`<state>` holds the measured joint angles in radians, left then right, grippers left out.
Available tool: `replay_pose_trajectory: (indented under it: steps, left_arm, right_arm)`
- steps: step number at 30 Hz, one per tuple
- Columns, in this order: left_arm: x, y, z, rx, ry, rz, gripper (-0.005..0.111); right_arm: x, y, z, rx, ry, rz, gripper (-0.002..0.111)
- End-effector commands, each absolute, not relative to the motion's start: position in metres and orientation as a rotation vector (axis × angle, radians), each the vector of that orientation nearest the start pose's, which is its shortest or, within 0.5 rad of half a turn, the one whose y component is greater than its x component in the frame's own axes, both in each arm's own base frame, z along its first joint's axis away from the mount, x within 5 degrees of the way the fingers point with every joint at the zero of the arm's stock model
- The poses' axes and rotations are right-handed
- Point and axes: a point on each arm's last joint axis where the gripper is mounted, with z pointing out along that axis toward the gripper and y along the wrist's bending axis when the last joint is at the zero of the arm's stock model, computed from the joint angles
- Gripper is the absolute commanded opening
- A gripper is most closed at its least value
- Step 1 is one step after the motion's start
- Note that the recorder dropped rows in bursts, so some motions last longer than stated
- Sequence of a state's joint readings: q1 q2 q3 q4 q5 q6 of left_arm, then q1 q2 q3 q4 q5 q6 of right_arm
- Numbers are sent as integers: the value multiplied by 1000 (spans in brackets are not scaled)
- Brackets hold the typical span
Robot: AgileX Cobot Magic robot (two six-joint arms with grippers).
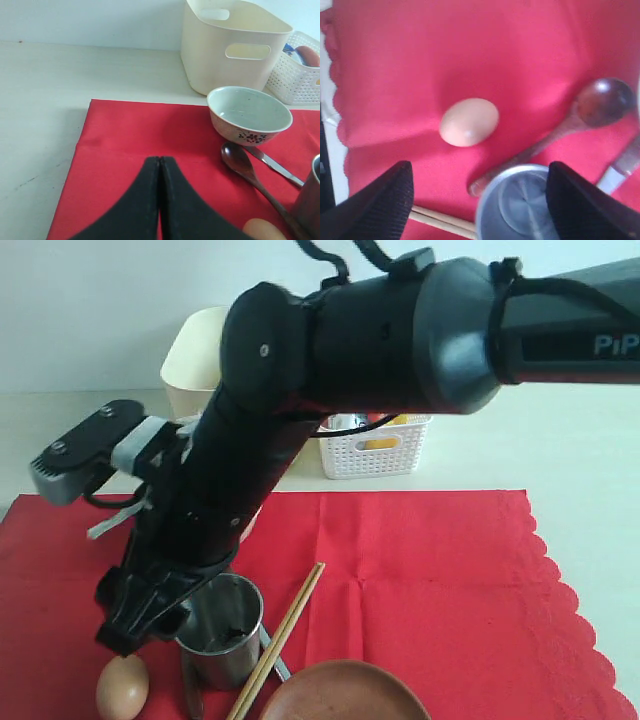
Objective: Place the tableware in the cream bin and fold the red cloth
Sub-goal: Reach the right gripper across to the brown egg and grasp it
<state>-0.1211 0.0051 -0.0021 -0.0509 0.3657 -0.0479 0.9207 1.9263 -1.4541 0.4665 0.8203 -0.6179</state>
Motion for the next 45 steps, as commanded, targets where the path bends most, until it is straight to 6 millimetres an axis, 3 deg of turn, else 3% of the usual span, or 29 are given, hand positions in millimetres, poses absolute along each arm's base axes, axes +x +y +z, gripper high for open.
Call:
replay_pose_trajectory:
  steps: [1,4,7,14,26,29,34,37,45]
  left_arm:
    - [53,-8,181,26,1843,-172,0]
    - [53,-8,181,26,1843,-172,0]
    - [53,-8,181,26,1843,-172,0]
    - [53,-8,181,26,1843,-172,0]
    - [53,-8,181,26,1843,-172,0]
    - [53,-8,181,26,1843,-172,0]
    - [53,-8,181,26,1843,-172,0]
    - [53,-8,181,26,1843,-172,0]
    - [53,-8,181,26,1843,-172,0]
  right_arm:
    - [206,366,203,-1676,2250,609,70]
    - [195,383,174,-1691,2285,553,70]
    - [192,396,161,-1690,2287,453,70]
    - [197,414,148,-1670,2304,352,70]
    - [201,419,127,-1702,2387,225,64]
    - [201,421,126,-1705,2387,222,53]
    - [205,428,137,-1677,2358,252,16]
    - [207,433,148,-1662,2335,271,0]
    - [207,431,197,-1643,2269,289,0]
